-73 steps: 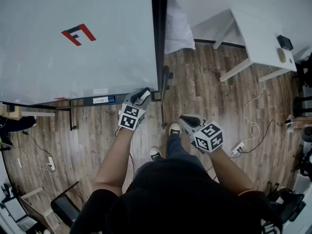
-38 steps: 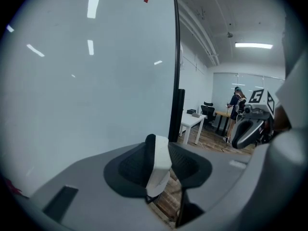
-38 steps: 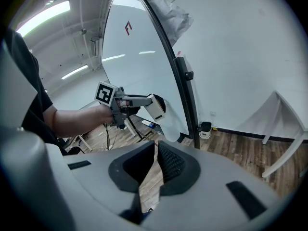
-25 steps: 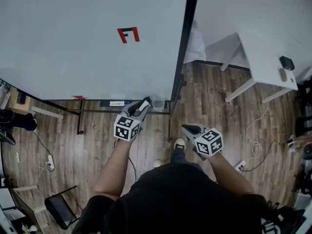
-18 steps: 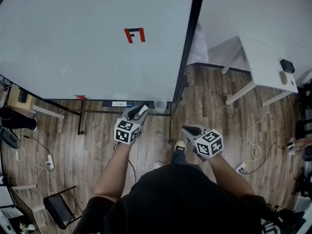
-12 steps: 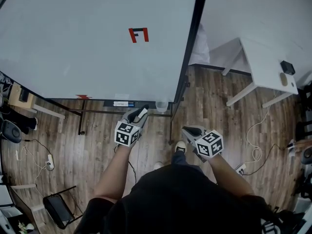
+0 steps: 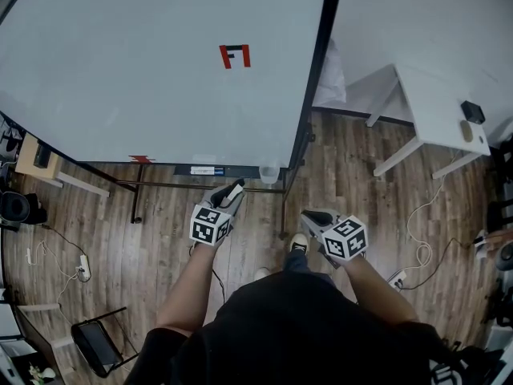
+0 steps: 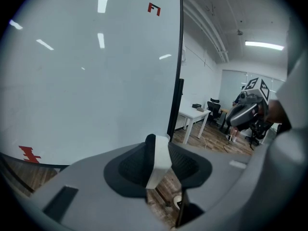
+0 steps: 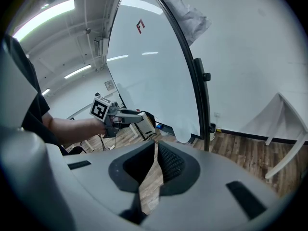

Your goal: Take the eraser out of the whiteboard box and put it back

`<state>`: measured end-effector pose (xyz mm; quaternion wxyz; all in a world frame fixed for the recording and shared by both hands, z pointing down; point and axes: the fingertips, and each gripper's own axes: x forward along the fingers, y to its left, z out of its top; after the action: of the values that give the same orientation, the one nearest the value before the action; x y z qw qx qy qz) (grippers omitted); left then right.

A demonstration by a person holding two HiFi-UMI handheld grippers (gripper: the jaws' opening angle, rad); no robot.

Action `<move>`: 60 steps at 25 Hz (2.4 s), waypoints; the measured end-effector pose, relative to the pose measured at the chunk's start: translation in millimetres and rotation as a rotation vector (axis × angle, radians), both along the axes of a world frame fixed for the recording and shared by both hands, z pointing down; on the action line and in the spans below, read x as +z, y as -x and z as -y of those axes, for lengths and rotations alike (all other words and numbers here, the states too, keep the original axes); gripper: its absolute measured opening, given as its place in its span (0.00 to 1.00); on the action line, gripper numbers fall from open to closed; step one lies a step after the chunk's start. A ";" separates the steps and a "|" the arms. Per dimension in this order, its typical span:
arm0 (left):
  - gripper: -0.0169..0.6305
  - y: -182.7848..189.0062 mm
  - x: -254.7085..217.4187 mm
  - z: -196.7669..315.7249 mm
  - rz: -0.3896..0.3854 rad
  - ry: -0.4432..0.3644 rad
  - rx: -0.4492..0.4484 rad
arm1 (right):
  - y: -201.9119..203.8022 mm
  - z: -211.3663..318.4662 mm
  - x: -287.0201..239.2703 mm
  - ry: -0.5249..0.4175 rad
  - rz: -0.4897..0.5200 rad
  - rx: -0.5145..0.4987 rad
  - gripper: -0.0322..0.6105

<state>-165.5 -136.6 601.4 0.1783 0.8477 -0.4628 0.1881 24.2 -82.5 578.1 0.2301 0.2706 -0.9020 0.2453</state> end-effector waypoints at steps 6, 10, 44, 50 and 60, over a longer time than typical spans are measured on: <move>0.26 1.9 0.6 -8.7 0.004 0.003 -0.003 | 0.2 -6.1 -0.5 0.001 0.002 0.000 0.08; 0.26 1.0 0.4 -12.2 0.000 -0.003 -0.009 | -3.1 -9.3 1.0 0.003 0.006 0.007 0.08; 0.26 -58.0 -44.9 62.5 -0.029 -0.079 0.056 | -21.4 11.9 12.3 0.039 -0.001 -0.028 0.07; 0.26 -68.6 -37.1 76.7 -0.034 -0.067 0.066 | -21.4 22.0 15.7 0.045 0.003 -0.033 0.07; 0.26 -85.9 -23.4 97.7 -0.042 -0.055 0.088 | -29.6 33.1 28.1 0.077 -0.009 -0.025 0.07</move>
<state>-79.6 -234.3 578.0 0.1562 0.8757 -0.4261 0.1652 53.7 -115.6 606.2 0.2473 0.2516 -0.8942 0.2756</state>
